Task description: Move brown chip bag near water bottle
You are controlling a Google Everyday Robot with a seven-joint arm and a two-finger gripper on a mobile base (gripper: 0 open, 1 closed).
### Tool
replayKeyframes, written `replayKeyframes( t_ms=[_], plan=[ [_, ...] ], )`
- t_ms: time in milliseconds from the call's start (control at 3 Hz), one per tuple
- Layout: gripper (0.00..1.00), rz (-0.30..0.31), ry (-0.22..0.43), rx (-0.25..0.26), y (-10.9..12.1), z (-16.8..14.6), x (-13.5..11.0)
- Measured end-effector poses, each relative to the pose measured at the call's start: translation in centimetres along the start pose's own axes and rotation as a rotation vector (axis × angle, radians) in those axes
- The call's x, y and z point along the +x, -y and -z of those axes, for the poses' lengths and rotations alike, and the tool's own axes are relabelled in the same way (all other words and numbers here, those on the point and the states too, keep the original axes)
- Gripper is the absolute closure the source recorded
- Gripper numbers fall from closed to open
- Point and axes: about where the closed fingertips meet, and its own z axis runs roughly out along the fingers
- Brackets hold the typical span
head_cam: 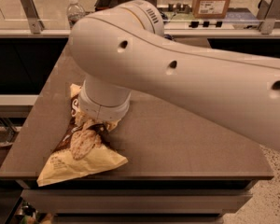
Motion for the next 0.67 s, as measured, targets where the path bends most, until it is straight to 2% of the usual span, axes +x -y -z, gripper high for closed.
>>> replayKeyframes(
  t_ms=[667],
  plan=[
    [1.00,0.000,0.000,0.000,0.01,0.02,0.01]
  ],
)
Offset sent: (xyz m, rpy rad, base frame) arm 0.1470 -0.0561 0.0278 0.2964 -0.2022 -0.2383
